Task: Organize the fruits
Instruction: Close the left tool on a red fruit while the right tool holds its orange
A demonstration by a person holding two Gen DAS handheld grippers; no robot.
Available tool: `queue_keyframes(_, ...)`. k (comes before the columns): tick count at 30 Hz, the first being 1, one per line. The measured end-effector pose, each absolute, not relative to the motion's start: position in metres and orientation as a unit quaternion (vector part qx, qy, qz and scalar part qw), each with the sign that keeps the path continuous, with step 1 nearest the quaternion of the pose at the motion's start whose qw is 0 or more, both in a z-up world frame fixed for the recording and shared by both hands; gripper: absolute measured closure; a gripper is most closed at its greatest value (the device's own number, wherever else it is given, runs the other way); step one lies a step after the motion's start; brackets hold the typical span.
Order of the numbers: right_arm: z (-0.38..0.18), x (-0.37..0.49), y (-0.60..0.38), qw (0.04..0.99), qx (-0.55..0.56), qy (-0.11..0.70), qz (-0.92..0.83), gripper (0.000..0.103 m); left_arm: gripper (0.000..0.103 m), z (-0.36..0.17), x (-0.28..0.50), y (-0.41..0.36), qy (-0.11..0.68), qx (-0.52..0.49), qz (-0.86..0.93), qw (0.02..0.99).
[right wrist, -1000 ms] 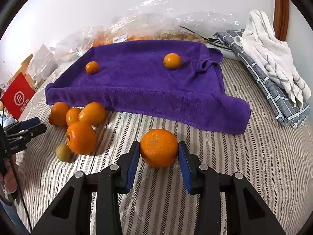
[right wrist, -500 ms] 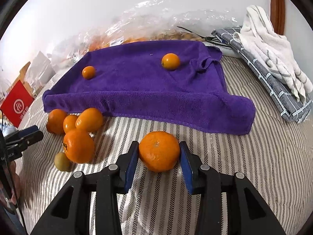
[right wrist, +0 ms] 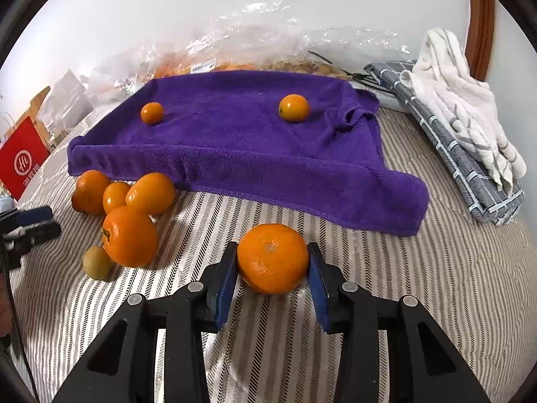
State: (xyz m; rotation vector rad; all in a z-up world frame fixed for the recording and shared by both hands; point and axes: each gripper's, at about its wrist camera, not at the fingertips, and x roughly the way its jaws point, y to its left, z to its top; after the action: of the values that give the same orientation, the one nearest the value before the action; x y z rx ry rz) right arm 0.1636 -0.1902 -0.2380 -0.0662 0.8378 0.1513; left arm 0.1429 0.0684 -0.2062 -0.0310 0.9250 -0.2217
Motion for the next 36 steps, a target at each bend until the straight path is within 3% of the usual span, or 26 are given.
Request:
queue_keyframes(2,-0.237,0.162,-0.191,0.912,-0.029,0.402,0.076,0.063,0.044,-0.204,0.148,0.058,0.448,-0.007,-0.107,0.887)
queue_keyframes(7,-0.237,0.162,-0.192,0.912,-0.027,0.402,0.079,0.063,0.059,-0.207,0.164,0.051,0.454,-0.010,-0.085,0.887)
queue_keyframes(15,-0.236,0.162,-0.205,0.913,0.013,0.398,0.093,0.063,0.060,-0.210,0.172,0.042,0.436,0.007,-0.091,0.895)
queue_keyframes(17,-0.237,0.162,-0.203,0.912,0.008,0.399,0.093,0.063,0.063,-0.210,0.173,0.042,0.429,0.005,-0.091,0.898)
queue_keyframes(21,-0.238,0.162,-0.197,0.912,-0.007,0.400,0.094,0.063,0.080,-0.210,0.174,0.044,0.424,-0.007,-0.102,0.900)
queue_keyframes(36,-0.238,0.162,-0.193,0.912,-0.016,0.397,0.101,0.063,0.080,-0.202,0.161,0.062,0.389,-0.066,-0.125,0.911)
